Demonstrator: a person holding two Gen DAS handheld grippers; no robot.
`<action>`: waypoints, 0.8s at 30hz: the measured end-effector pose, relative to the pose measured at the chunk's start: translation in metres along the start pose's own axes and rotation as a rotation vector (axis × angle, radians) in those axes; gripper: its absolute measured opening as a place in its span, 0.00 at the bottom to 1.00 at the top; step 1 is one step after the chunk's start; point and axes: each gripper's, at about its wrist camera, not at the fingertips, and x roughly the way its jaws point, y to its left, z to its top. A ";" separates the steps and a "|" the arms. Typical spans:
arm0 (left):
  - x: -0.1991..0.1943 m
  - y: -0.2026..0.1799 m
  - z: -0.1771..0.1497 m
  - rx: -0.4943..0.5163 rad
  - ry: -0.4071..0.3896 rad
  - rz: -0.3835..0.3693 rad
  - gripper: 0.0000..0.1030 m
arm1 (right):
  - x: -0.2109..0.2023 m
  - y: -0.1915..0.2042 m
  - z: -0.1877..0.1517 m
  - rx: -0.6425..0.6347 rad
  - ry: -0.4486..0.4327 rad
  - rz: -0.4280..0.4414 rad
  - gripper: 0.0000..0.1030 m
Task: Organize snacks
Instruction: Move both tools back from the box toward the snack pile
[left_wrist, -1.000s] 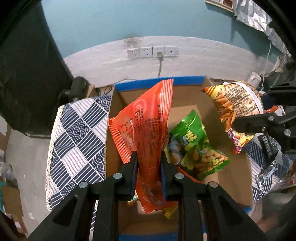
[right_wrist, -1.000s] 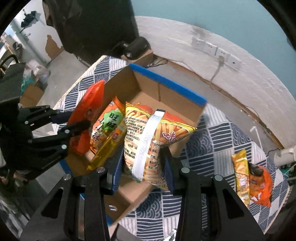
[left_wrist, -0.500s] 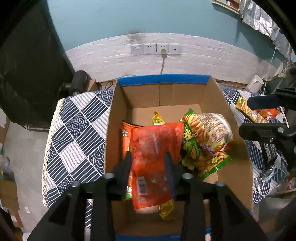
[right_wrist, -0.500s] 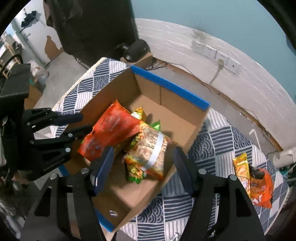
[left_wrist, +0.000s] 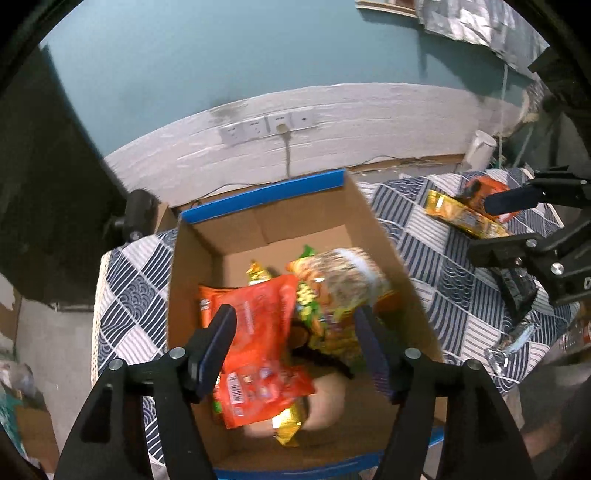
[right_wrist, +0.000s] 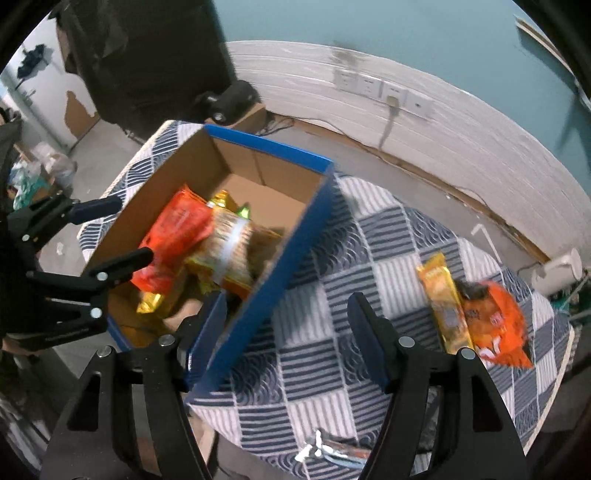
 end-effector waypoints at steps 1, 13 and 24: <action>-0.001 -0.008 0.002 0.016 -0.001 -0.006 0.66 | -0.002 -0.005 -0.003 0.009 0.000 -0.004 0.67; -0.005 -0.072 0.012 0.141 0.000 -0.050 0.67 | -0.021 -0.069 -0.053 0.122 0.004 -0.085 0.72; 0.002 -0.129 0.022 0.244 0.021 -0.080 0.67 | -0.031 -0.121 -0.097 0.227 0.011 -0.110 0.72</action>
